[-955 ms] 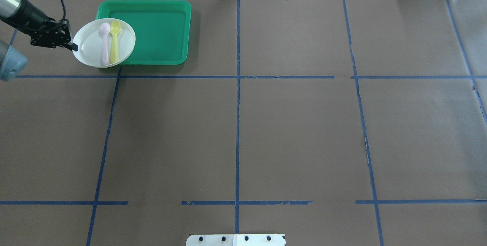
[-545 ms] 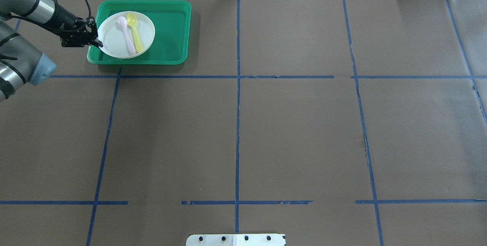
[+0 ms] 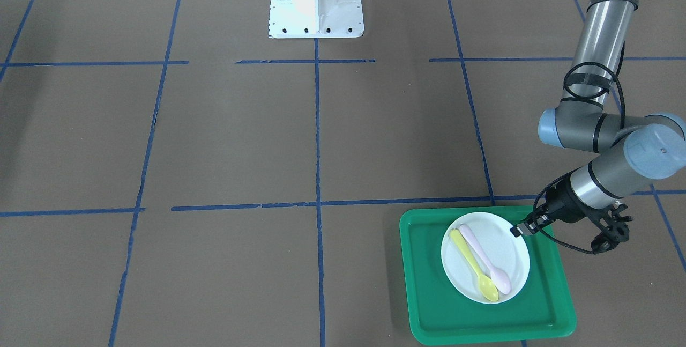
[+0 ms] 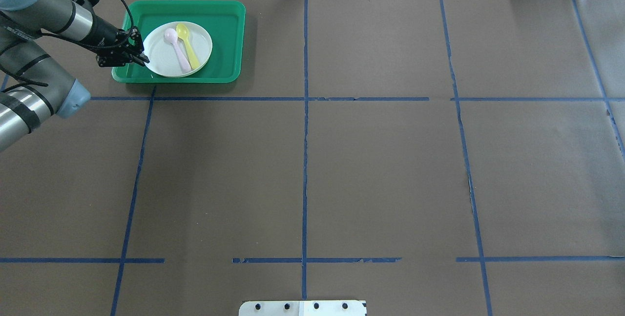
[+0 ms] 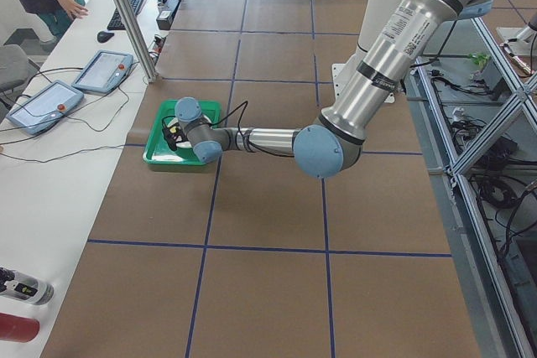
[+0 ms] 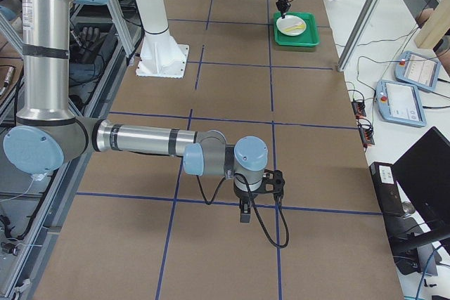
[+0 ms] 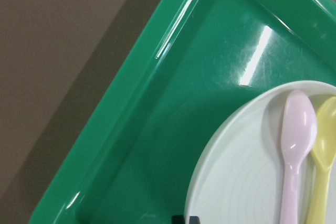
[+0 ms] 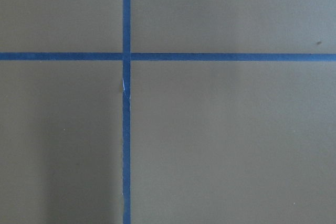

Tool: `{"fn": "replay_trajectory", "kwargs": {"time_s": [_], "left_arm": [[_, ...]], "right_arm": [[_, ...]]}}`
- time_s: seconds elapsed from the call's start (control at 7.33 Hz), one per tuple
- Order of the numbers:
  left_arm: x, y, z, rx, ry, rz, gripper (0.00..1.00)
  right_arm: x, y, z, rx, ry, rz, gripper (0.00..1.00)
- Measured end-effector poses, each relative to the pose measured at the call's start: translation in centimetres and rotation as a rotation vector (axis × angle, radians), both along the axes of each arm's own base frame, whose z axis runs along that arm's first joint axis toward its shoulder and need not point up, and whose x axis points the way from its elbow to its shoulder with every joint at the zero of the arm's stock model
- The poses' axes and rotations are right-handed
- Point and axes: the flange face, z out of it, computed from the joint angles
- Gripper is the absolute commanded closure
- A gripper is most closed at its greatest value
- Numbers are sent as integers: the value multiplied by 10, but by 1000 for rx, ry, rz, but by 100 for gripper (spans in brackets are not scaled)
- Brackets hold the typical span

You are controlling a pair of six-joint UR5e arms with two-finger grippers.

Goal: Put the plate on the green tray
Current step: 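Lower the plate onto the green tray and open the left gripper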

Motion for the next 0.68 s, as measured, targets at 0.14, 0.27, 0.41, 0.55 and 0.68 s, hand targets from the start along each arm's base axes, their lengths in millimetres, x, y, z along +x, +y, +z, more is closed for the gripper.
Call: {"fn": "replay_trajectory", "kwargs": {"time_s": [0.14,0.27,0.41,0.55,0.68], "left_arm": [[1,2,2,10,3,-1,0],[1,3,2,14,5,-2,0],[-3,1,2,17,6,-7,0],[-11,-1,0,23,10,-14,0],[-23,0,-3,37,18,-13,0]], "right_arm": [[0,0,0,1,0,0,0],[0,0,0,0,0,0,0],[0,0,0,0,0,0,0],[0,0,0,0,0,0,0],[0,0,0,-1,0,0,0]]}}
